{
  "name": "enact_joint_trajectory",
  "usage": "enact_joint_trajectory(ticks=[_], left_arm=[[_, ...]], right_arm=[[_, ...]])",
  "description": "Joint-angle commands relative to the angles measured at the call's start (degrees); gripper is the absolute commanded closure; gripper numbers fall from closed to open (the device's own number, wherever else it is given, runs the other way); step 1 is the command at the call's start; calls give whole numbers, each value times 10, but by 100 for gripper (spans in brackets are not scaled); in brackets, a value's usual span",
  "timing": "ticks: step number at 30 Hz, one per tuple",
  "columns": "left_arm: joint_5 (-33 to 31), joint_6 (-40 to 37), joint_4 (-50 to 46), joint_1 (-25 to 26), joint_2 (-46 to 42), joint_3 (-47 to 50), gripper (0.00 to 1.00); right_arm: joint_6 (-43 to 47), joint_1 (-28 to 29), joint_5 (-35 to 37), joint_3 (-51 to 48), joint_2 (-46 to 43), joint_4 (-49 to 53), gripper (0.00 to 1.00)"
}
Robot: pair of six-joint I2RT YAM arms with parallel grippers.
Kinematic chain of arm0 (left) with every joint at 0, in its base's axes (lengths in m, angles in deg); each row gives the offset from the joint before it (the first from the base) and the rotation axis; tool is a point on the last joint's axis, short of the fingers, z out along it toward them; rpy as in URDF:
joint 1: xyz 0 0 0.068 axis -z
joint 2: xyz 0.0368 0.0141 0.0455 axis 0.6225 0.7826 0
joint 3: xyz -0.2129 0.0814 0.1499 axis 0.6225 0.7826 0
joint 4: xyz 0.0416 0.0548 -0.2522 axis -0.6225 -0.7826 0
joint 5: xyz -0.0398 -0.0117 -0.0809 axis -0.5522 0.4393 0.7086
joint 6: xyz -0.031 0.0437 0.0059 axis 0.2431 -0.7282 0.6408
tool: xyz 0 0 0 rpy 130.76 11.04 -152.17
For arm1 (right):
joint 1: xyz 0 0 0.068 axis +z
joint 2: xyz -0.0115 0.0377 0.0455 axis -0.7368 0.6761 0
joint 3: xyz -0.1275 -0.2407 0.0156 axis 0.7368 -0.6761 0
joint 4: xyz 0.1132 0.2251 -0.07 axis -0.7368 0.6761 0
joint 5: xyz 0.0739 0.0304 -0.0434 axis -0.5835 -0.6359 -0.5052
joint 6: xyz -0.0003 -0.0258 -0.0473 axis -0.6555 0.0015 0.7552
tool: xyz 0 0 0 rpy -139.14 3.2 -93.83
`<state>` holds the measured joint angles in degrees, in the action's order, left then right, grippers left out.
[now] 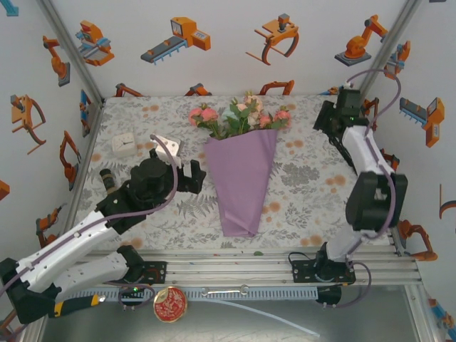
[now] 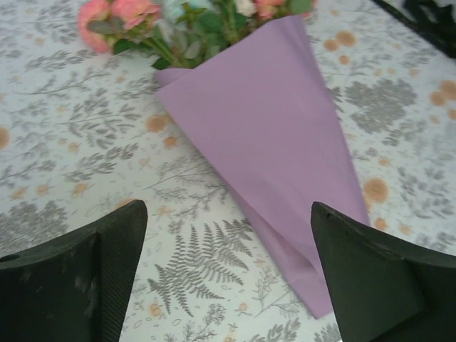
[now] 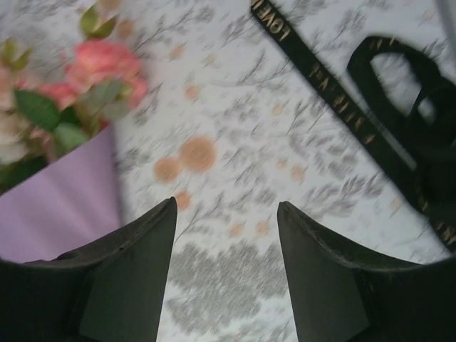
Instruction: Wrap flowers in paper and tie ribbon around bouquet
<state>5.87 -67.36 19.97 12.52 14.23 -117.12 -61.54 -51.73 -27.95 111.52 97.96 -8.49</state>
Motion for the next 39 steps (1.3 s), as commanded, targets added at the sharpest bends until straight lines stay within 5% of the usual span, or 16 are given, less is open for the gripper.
enact_joint_trajectory(ticks=[1, 7, 12, 23, 34, 39], left_arm=[[99, 5, 60, -2, -19, 22, 2], [99, 1, 62, -6, 6, 26, 3], [80, -12, 69, -10, 24, 24, 3], [66, -18, 70, -27, 47, 24, 3], [80, 14, 90, -30, 51, 40, 3], [60, 21, 78, -31, 24, 49, 3]], right_arm=[[90, -19, 33, 152, 136, 115, 41], [151, -29, 94, 413, 351, 239, 30], [183, -40, 53, 578, 468, 314, 26], [185, -70, -22, 651, 538, 353, 29], [184, -79, -62, 604, 530, 406, 57], [181, -75, -108, 603, 515, 419, 84]])
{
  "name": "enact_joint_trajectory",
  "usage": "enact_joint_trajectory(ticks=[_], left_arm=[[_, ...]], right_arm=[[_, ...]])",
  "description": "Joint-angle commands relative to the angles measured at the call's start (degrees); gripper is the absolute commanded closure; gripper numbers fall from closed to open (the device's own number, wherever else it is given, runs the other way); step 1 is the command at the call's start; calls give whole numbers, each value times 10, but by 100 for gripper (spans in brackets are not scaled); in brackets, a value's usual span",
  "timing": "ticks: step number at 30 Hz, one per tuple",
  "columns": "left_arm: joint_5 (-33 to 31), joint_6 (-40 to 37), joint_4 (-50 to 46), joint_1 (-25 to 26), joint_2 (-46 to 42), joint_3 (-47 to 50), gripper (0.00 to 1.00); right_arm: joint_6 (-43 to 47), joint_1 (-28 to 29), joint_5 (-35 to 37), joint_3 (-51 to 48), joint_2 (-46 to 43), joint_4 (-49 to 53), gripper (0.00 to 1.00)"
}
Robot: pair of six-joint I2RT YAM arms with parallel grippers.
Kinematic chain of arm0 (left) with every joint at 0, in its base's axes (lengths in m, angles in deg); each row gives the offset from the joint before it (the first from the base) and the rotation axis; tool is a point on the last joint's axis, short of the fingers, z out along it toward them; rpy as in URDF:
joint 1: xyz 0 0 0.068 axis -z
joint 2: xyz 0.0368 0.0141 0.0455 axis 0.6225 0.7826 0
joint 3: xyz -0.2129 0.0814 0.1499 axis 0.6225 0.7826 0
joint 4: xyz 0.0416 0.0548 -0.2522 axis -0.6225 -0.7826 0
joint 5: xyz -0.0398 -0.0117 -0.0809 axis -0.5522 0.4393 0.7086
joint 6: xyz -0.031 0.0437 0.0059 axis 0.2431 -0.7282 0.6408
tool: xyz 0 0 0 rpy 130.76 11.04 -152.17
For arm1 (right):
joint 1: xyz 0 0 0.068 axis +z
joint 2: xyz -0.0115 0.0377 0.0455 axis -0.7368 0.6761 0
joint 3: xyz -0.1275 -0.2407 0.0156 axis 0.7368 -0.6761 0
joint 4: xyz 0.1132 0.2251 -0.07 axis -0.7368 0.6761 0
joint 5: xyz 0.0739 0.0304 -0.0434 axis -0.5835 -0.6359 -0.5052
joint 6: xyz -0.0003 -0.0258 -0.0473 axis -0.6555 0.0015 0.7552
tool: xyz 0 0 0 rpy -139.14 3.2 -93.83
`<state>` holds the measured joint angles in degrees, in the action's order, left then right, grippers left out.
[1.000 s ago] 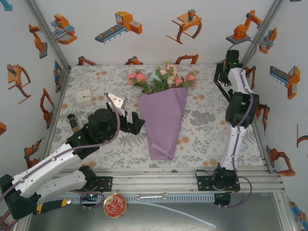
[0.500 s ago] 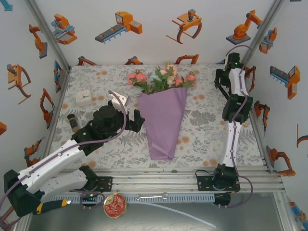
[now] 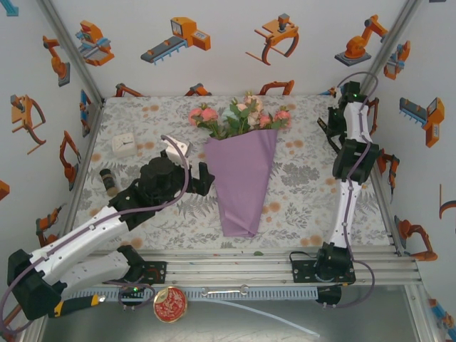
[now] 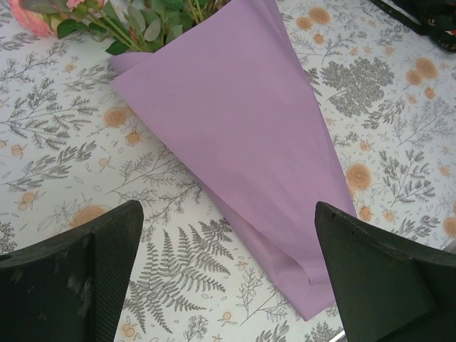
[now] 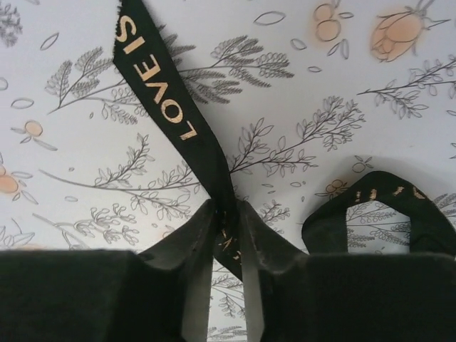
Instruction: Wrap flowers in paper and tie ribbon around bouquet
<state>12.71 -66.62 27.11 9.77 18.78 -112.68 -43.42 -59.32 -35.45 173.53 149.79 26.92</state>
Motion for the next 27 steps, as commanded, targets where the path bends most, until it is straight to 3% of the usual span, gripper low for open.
enact_joint_trajectory(ticks=[1, 4, 7, 10, 12, 15, 18, 23, 27], left_arm=[[-9, 14, 6, -4, -28, 7, 3], [-5, 12, 18, -6, -41, 10, 3], [26, -5, 70, -8, -35, 18, 3], [59, 8, 109, -11, -2, -8, 3], [46, 51, 98, -13, 31, -51, 3], [-12, 165, 27, -21, 87, -139, 3], [5, 295, -8, -45, 128, -195, 0], [108, 564, 101, -106, 158, -170, 3], [151, 670, 186, -119, 182, -151, 4]], right_arm=[[0, 2, -47, -18, -13, 67, 88], [-17, 9, -82, -20, -64, 69, 100], [-59, 27, -154, -58, -149, 62, 100], [-86, 65, -229, -194, -279, -5, 100], [-95, 99, -268, -299, -368, -67, 100], [-120, 148, -321, -410, -474, -136, 100], [-139, 204, -357, -489, -552, -182, 100], [-188, 290, -393, -601, -651, -295, 100], [-224, 337, -400, -655, -684, -371, 100]])
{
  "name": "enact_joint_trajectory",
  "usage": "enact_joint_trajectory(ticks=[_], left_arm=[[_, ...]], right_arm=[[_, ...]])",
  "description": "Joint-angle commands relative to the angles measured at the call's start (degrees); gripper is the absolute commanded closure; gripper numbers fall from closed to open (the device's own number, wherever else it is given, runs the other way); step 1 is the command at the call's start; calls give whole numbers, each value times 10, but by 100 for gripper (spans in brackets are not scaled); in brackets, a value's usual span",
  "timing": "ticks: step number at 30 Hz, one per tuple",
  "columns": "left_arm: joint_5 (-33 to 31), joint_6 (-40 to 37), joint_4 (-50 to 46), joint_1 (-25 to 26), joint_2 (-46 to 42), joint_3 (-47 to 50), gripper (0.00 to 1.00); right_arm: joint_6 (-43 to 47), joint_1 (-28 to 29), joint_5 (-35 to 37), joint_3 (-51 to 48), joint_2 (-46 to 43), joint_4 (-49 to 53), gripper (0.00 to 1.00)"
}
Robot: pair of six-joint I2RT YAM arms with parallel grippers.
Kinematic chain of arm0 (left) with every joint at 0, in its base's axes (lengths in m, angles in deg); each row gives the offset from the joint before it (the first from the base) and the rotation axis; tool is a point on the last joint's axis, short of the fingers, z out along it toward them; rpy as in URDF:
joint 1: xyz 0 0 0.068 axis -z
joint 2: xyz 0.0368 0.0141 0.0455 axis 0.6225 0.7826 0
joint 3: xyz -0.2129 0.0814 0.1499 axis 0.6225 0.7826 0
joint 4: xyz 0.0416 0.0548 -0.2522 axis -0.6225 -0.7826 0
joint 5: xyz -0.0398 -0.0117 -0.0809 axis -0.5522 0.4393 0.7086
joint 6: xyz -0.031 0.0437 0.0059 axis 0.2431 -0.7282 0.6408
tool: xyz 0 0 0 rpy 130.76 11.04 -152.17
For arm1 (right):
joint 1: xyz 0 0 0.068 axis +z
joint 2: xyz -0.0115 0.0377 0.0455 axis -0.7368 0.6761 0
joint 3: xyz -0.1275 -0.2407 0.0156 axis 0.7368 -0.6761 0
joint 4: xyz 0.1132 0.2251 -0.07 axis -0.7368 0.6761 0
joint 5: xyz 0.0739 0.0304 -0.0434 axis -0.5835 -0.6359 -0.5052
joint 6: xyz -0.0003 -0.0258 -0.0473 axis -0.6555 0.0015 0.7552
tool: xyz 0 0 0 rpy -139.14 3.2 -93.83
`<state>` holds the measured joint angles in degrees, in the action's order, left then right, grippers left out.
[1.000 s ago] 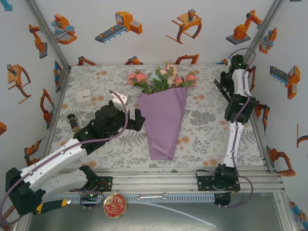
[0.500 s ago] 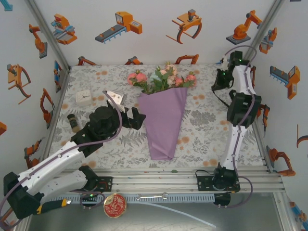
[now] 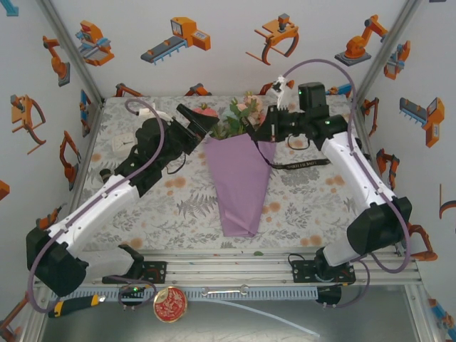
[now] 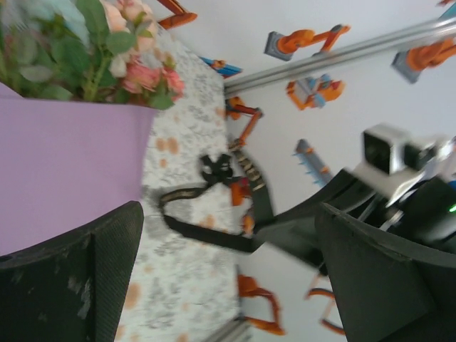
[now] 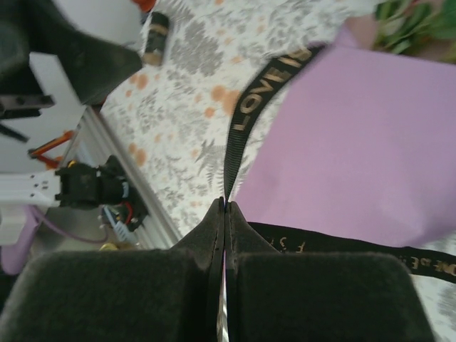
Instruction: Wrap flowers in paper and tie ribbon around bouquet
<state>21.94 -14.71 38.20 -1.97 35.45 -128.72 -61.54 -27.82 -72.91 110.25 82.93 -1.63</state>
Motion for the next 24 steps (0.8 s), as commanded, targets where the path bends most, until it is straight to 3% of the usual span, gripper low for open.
enact_joint_trajectory(ticks=[1, 6, 14, 15, 17, 18, 19, 21, 24], left_arm=[[70, 154, 80, -1, 23, 5, 4], [89, 181, 40, 13, 52, -3, 9], [130, 213, 92, 17, 78, 17, 34], [135, 216, 91, 17, 83, 14, 41], [131, 218, 96, 16, 86, 18, 73], [126, 218, 96, 15, 83, 21, 93], [122, 212, 92, 10, 79, 22, 100], [122, 184, 71, -11, 61, 18, 100], [98, 118, -20, -65, 2, 7, 100]], right_arm=[[-47, 34, -30, -25, -15, -96, 100], [-71, 59, -41, -25, -2, -130, 100], [-78, 94, -59, -6, 33, -143, 100], [-78, 98, -62, -3, 37, -147, 100], [-77, 101, -63, 5, 42, -145, 100], [-75, 100, -56, 8, 41, -138, 96], [-73, 99, -44, 9, 36, -131, 89], [-72, 91, -10, 5, 15, -125, 75], [-73, 54, 40, -22, -31, -124, 67]])
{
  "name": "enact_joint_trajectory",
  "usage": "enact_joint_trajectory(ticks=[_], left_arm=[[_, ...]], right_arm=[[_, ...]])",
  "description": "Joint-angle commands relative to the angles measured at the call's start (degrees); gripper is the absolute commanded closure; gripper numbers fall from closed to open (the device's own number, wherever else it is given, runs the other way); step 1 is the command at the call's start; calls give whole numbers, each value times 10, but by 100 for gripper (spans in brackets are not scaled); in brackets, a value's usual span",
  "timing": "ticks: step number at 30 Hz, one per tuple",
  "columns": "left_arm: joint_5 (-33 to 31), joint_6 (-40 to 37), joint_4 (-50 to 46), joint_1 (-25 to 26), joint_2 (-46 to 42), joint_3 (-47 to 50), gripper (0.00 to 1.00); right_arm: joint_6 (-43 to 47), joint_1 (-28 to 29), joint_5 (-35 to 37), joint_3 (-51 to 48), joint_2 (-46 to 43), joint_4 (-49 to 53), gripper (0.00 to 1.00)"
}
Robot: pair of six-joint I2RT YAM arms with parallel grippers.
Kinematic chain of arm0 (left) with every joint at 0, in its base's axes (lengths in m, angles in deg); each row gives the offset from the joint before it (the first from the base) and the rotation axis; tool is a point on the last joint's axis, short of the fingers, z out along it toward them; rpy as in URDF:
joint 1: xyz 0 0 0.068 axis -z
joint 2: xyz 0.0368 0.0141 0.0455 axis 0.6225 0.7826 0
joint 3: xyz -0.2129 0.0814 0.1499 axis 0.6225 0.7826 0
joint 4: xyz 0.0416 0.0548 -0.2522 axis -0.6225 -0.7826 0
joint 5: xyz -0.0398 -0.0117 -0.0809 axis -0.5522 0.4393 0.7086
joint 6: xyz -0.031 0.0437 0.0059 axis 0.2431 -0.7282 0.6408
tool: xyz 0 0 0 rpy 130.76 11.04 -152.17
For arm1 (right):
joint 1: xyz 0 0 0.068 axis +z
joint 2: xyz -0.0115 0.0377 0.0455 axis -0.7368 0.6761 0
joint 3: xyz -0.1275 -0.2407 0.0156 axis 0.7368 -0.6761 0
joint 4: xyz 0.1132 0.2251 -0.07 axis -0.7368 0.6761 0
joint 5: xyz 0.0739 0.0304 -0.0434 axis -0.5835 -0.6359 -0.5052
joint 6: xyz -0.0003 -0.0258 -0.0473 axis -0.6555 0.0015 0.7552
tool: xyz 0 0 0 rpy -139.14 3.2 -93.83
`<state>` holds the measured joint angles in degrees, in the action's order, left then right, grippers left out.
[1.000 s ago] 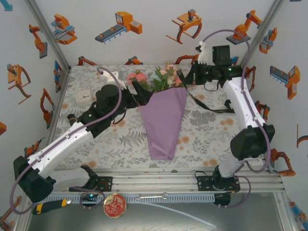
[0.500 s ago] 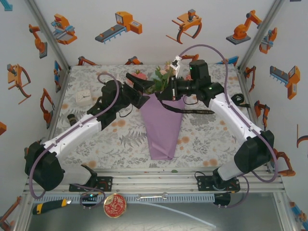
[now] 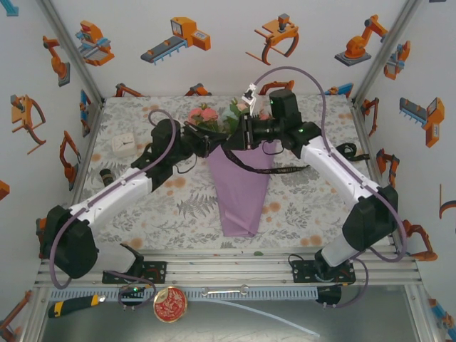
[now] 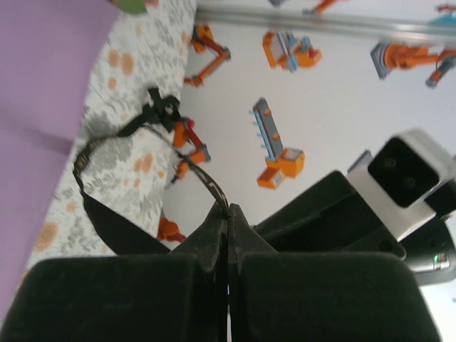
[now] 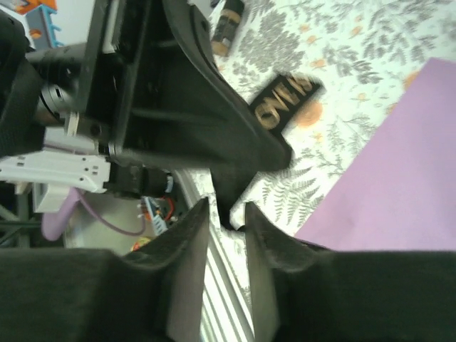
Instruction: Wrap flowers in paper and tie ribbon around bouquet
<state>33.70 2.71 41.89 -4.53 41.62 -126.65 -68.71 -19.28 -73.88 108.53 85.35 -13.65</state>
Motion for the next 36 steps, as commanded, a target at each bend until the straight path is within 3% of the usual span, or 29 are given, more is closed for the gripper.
enact_joint_trajectory(ticks=[1, 4, 6, 9, 13, 18, 21, 23, 28, 36], left_arm=[[-38, -88, -99, -61, -87, -20, 100], [-115, -173, -233, -139, -173, -31, 100], [-142, -198, -289, -202, -223, -21, 100], [-107, -197, -334, -312, -274, 9, 100], [-69, -196, -366, -400, -305, 41, 100], [-74, -214, -382, -422, -313, 55, 100], [-76, -222, -386, -424, -313, 56, 100], [-79, -227, -390, -425, -313, 54, 100], [-87, -237, -396, -427, -314, 53, 100], [-77, -234, -390, -427, -303, 52, 100]], right_arm=[[-7, -53, 68, -18, -70, -1, 66], [-35, -137, 134, -67, -113, 18, 65], [-16, -187, 205, -105, -138, 39, 57], [34, -251, 346, -153, -143, 62, 41], [82, -278, 469, -129, -56, 124, 39], [74, -289, 449, -86, 79, 153, 43], [89, -290, 499, -71, 135, 155, 42], [92, -297, 533, -67, 156, 156, 45], [111, -308, 539, -79, 168, 155, 48], [88, -307, 359, -87, 157, 116, 55]])
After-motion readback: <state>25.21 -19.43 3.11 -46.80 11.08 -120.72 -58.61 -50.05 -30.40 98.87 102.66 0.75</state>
